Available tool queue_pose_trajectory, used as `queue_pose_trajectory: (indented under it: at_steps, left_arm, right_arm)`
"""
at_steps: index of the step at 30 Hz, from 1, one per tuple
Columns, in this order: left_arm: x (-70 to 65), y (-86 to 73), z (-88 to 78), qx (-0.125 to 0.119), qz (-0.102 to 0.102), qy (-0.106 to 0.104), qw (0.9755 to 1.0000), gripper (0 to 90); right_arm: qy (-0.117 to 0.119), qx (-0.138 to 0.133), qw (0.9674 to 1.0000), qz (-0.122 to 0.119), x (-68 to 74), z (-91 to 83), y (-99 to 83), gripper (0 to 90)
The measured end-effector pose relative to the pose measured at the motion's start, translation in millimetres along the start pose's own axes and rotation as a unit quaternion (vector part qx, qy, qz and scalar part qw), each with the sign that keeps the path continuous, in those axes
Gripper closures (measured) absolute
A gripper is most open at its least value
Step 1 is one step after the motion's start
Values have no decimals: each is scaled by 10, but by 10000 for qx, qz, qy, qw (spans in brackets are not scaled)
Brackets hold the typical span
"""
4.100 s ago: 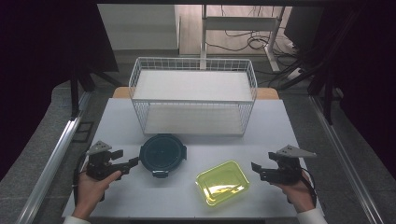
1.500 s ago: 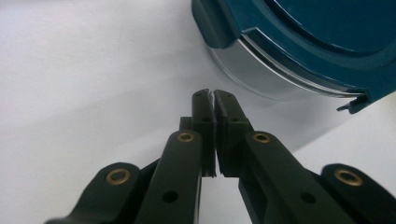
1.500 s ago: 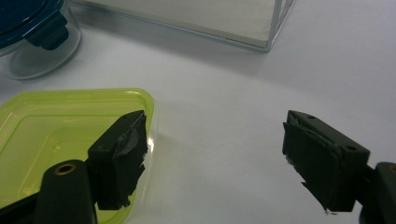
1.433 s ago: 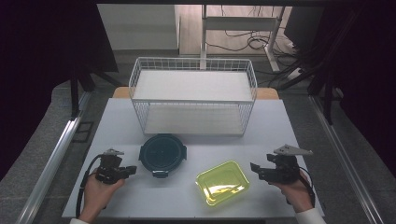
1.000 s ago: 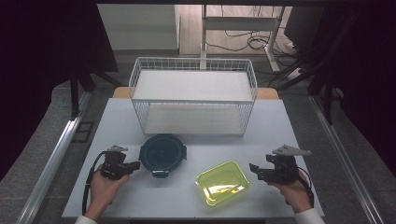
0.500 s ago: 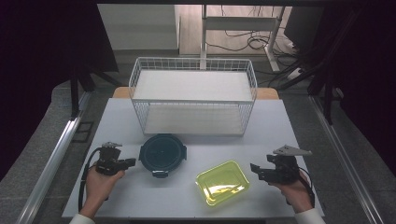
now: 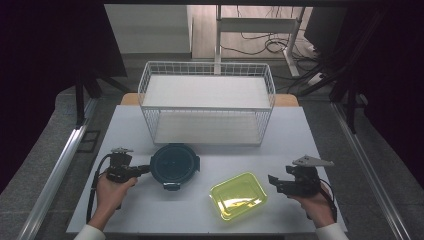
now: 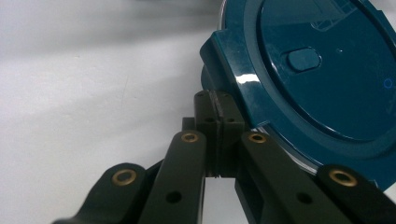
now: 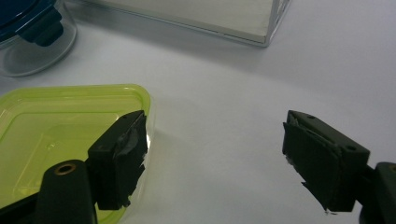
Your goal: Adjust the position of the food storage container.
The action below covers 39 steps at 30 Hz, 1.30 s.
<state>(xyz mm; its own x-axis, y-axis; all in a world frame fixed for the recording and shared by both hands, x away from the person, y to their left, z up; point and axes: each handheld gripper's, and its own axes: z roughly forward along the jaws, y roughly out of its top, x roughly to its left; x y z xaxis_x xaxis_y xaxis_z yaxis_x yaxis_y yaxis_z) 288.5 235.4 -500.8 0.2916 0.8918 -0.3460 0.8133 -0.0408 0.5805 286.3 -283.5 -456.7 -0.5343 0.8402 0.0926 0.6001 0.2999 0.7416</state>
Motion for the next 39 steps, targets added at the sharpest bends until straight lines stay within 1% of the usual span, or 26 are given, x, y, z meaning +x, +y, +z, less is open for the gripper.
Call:
queue_pose_trajectory:
  at_steps: [4,8,9,11,14,20,21,23,29,32,33,39]
  left_arm:
    - [-28,-1,18,-20,-32,-25,10000,900]
    - [-78,15,50,14,-5,-71,10000,900]
    - [-104,29,72,16,-4,-77,10000,900]
    - [-116,38,86,18,-6,-87,10000,900]
    - [-162,81,145,29,-12,-161,9999,900]
    - [-233,130,210,62,12,-203,9998,900]
    - [-250,138,224,67,12,-221,9997,900]
    - [-273,149,257,54,-34,-321,9995,900]
    - [-302,161,289,79,-70,-401,9991,900]
    - [-322,166,292,103,-31,-382,9992,900]
    - [-348,169,305,107,-17,-402,9991,900]
    - [-398,180,329,142,43,-423,9990,900]
  right_arm:
    - [9,-6,10000,-12,12,4,7,221]
    - [17,0,10000,-43,25,14,13,221]
    - [28,5,10000,-27,31,16,17,221]
    - [31,-7,10000,-38,29,16,18,221]
    - [22,-7,10000,-41,22,15,16,220]
    - [29,-8,10000,-27,17,13,14,221]
    - [30,-8,10000,-27,17,13,14,221]
    - [32,-7,10000,-31,16,13,13,221]
    - [31,-8,10000,-26,15,11,13,221]
    - [30,-4,10000,-31,16,14,12,221]
    - [32,1,10000,-24,18,15,12,221]
    - [26,11,10000,-12,14,15,10,221]
